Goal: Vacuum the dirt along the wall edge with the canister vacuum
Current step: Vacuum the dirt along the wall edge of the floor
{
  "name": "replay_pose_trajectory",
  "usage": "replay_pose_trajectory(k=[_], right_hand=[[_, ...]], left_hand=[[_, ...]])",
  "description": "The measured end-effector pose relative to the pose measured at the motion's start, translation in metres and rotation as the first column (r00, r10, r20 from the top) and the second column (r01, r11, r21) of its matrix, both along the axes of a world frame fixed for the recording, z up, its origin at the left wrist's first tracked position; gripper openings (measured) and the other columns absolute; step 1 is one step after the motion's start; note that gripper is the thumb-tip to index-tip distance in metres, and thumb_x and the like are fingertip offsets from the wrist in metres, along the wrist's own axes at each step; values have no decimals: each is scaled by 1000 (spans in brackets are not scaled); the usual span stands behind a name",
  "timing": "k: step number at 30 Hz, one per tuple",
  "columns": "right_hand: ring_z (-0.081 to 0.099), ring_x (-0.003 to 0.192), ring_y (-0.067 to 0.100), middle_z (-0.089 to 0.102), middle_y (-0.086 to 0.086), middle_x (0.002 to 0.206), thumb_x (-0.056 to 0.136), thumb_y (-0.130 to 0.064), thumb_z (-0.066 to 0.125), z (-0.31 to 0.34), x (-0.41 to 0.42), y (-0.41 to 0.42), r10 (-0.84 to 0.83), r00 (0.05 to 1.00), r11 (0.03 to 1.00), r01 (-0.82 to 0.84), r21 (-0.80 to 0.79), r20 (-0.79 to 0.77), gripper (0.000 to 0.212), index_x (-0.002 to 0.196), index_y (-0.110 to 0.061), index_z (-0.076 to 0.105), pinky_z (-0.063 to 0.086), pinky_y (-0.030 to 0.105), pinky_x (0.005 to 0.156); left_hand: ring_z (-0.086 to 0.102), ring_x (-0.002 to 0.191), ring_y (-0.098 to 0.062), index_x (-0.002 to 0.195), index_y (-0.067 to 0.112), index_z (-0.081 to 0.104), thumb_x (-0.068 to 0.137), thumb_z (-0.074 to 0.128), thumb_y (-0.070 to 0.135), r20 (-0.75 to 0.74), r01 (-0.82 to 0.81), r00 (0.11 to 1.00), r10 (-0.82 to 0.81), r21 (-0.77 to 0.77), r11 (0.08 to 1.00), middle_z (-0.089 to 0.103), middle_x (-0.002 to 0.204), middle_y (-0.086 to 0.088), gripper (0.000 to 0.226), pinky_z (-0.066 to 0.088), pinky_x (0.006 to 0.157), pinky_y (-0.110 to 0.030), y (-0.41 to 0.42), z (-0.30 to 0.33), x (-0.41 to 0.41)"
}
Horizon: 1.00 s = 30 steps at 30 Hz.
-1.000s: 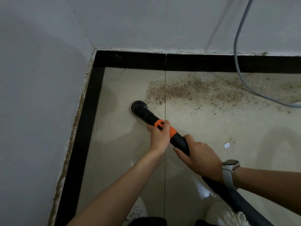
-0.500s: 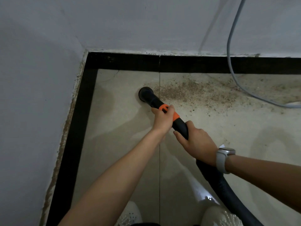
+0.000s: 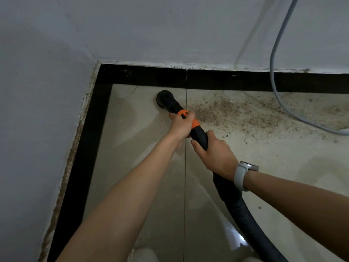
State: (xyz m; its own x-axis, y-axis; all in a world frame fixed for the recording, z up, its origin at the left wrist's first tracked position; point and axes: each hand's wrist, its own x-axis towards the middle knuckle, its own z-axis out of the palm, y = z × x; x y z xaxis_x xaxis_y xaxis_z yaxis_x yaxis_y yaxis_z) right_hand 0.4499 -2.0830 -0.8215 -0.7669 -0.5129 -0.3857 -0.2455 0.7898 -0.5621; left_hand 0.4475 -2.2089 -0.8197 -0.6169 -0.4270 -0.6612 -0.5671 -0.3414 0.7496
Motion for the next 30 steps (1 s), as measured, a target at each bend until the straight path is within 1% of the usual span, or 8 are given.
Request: replay_pose_trajectory(k=[5, 9, 12, 17, 20, 25, 28, 30], right_hand=[[50, 53, 21, 49, -4, 63, 91, -46, 50, 3, 23, 13, 92, 996, 996, -92, -10, 12, 31, 92, -17, 38, 35, 31, 46], [47, 56, 23, 43, -7, 62, 92, -46, 49, 5, 42, 24, 154, 988, 988, -154, 21, -10, 31, 93, -18, 36, 27, 32, 48], [55, 64, 26, 46, -4, 67, 92, -48, 48, 8, 51, 36, 180, 984, 982, -179, 53, -15, 31, 95, -20, 36, 30, 31, 51], [56, 66, 27, 43, -6, 64, 92, -50, 47, 11, 60, 51, 193, 980, 978, -189, 86, -42, 32, 93, -21, 33, 27, 31, 49], [50, 59, 24, 42, -7, 62, 92, -50, 47, 13, 62, 62, 171, 984, 983, -167, 79, -40, 32, 91, -21, 33, 26, 27, 45], [59, 70, 30, 47, -2, 67, 90, -50, 49, 18, 65, 85, 153, 988, 985, -152, 83, -14, 32, 91, -21, 35, 33, 32, 55], [60, 70, 27, 50, -2, 69, 90, -50, 49, 18, 71, 98, 177, 984, 978, -178, 105, 13, 33, 98, -19, 41, 36, 32, 56], [60, 68, 24, 49, -4, 68, 90, -51, 48, 17, 77, 105, 189, 982, 976, -188, 113, 4, 32, 98, -20, 41, 34, 30, 55]], left_hand=[[55, 81, -17, 139, 4, 14, 97, 48, 29, 36, -97, 994, 98, -46, 994, 50, 88, -1, 60, 51, 84, -41, 11, -4, 33], [56, 86, -18, 139, 3, 15, 97, 47, 30, 51, -122, 991, 126, -69, 990, 49, 88, 0, 59, 52, 88, -42, 22, -5, 58], [57, 89, -19, 141, 3, 13, 97, 48, 31, 53, -121, 991, 125, -71, 990, 50, 90, 2, 62, 51, 92, -44, 32, -5, 70], [55, 78, -11, 136, 4, 18, 97, 47, 31, 61, -116, 991, 119, -59, 992, 50, 87, 2, 55, 50, 73, -32, 47, -2, 80], [57, 84, -15, 138, 4, 15, 97, 47, 32, 65, -77, 995, 78, -15, 997, 50, 91, 0, 59, 52, 77, -34, 55, 3, 80], [57, 90, -19, 139, 4, 14, 98, 46, 32, 80, -51, 996, 50, 5, 999, 50, 90, 0, 60, 52, 90, -41, 77, 8, 84], [59, 89, -19, 138, 4, 16, 98, 47, 32, 90, -69, 994, 69, 1, 998, 52, 90, -2, 58, 53, 89, -42, 91, 5, 95], [59, 86, -17, 137, 5, 17, 98, 47, 31, 86, -76, 994, 75, 6, 997, 52, 90, -2, 55, 55, 80, -37, 97, 4, 102]])
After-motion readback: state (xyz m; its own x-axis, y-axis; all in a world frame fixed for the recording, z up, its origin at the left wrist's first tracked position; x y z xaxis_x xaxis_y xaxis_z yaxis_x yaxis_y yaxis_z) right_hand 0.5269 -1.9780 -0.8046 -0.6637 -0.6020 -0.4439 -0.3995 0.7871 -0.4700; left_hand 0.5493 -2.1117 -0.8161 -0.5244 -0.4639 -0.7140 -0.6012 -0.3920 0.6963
